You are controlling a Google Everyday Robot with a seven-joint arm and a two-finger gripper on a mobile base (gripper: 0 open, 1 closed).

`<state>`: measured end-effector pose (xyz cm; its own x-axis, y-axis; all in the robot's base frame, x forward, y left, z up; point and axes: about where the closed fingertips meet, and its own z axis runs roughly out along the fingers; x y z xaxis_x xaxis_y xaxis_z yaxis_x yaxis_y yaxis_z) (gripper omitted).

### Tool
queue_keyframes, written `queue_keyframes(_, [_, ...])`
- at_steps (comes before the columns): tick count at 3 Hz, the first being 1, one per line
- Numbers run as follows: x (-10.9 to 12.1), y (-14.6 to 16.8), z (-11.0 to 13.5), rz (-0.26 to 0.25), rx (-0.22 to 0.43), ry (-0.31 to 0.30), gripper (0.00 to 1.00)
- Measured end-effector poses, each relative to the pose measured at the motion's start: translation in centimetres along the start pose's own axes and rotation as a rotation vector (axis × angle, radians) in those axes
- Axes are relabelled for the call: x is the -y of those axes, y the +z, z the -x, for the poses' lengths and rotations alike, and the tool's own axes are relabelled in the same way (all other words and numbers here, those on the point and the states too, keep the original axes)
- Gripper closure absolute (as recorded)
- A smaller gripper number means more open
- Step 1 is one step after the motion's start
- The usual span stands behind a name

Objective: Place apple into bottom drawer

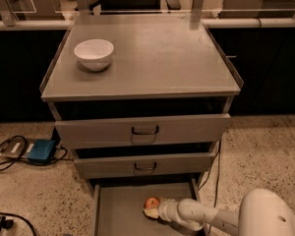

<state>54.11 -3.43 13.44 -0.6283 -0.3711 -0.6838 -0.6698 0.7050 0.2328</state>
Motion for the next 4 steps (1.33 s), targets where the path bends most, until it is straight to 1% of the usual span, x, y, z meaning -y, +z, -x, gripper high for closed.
queue_keyframes(2, [-0.01, 0.0, 0.0, 0.0, 0.0, 0.0, 0.04])
queue_keyframes(3, [-0.01, 0.01, 0.0, 0.0, 0.0, 0.0, 0.0])
queue_keyframes(4, [-0.01, 0.01, 0.0, 0.0, 0.0, 0.0, 0.0])
